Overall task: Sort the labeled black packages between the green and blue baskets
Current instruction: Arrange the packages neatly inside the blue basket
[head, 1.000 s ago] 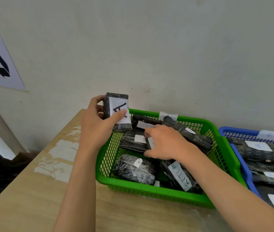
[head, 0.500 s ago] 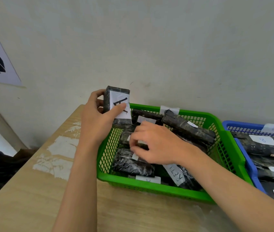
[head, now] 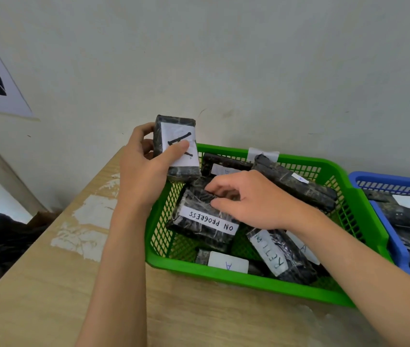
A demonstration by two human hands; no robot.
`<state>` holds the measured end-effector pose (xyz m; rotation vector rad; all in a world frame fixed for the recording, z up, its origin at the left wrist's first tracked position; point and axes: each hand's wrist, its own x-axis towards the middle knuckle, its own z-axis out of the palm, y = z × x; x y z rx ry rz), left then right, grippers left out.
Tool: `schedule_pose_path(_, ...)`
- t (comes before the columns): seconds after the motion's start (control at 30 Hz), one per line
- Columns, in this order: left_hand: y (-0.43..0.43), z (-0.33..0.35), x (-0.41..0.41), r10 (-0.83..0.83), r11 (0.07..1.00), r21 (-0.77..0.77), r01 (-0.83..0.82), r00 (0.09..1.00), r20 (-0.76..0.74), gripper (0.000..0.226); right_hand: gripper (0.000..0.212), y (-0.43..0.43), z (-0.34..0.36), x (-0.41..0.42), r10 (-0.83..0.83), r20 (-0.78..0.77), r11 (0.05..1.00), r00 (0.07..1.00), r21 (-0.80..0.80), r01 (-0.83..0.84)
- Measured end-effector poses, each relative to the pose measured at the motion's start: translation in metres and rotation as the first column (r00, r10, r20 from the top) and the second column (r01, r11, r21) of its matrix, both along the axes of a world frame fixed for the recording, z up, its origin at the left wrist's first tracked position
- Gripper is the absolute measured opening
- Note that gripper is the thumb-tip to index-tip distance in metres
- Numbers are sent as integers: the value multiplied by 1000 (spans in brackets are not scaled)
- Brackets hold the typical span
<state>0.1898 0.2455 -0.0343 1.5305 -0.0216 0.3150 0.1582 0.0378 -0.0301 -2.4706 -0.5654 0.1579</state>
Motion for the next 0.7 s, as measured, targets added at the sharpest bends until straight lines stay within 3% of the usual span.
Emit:
schedule_pose_path(0.17,0,0,0,-6,999,-51,6,1000,-1,55,29,-1,-2,5,-2,-22,1000,1000,-2,2)
schedule_pose_path(0.27,0,1,0,-17,997,-77,16,1000,-5,52,18,-2,2,1,32,127,999,991,36,-36)
schedule_pose_path(0.37,1,1,1,-12,996,-87,11,1000,-12,50,9,7,3,-10,180,295,983,938,-74,-165)
schedule_pose_path(0.43,1,1,1,-12,995,-96,11,1000,-13,51,14,16,1,-17,290,332,955,898,-162,-248)
schedule_pose_path(0.57,1,0,1,-9,996,-88,8,1000,-8,50,35,22,-4,-19,408,150,874,901,-350,-337)
schedule_pose_path(0.7,0,1,1,-11,998,-68,11,1000,-3,49,38,26,-9,-22,413,64,836,908,-423,-350)
